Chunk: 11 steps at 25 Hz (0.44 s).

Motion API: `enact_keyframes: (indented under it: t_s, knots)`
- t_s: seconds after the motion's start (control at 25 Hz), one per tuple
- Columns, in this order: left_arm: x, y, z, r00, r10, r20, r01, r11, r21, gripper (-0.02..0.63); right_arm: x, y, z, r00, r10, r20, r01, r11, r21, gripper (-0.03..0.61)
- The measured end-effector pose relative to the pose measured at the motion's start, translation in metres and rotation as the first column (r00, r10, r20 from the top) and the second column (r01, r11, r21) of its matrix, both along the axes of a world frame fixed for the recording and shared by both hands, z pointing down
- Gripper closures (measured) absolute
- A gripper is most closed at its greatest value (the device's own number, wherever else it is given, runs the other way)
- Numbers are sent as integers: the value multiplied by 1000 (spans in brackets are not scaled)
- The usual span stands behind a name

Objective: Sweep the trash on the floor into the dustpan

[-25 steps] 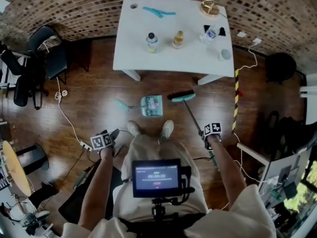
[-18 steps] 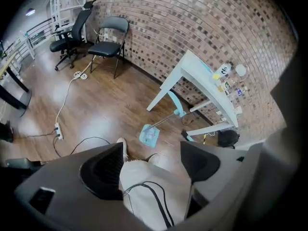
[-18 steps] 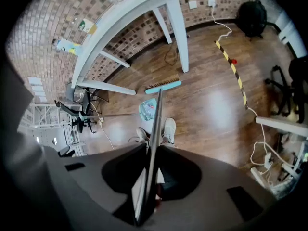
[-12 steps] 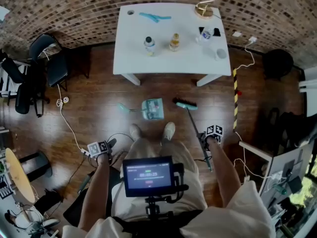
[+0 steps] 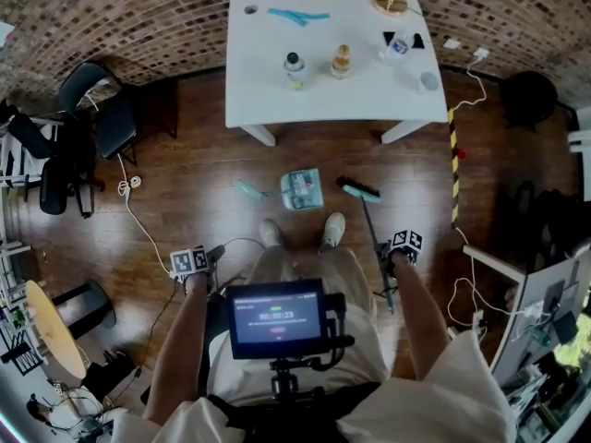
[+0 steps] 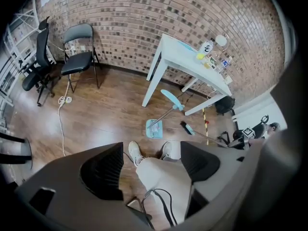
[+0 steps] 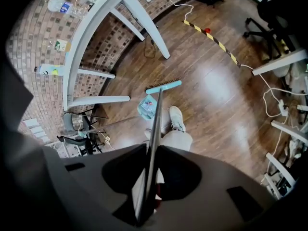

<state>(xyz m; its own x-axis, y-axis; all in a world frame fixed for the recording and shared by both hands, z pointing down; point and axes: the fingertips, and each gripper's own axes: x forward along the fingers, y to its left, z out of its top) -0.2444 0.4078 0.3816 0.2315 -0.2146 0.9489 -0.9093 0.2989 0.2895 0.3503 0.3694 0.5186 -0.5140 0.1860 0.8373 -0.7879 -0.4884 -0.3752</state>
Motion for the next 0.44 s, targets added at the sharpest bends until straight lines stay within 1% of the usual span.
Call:
enact_keyframes:
  t_s: [0.12,0.2,0.24,0.28,0.32,0.36,0.4,0.44]
  knots:
    - [-7,-2,1,999,37,-2,-37,999,-7,242,-13,2,-4,1000,19,2,-19,1000,1,471]
    - [-2,-4,5,998,54,-40,-54,998,-9,242,-20,-4,-8,999,34,4,-34,999,8,471]
    - [5,-7,7,995,62,-83,-63,998,-6,242,-24,-9,-10,999,46,6,-46,999,15,471]
    - [17,-11,8,987,74,-144,-75,997,-4,242,-28,-15,-11,998,59,10,-59,998,24,471]
    - [31,-15,9,972,89,-217,-92,996,-4,242,-32,-23,-12,997,72,14,-72,997,34,471]
    - [48,-19,8,950,101,-295,-109,994,-9,242,-36,-31,-13,996,85,19,-85,995,46,471]
    - [66,-23,6,921,110,-373,-125,992,-15,242,-40,-39,-13,995,97,23,-98,994,57,471]
    - [84,-26,4,886,113,-449,-138,990,-22,242,-45,-48,-14,994,109,28,-111,991,68,471]
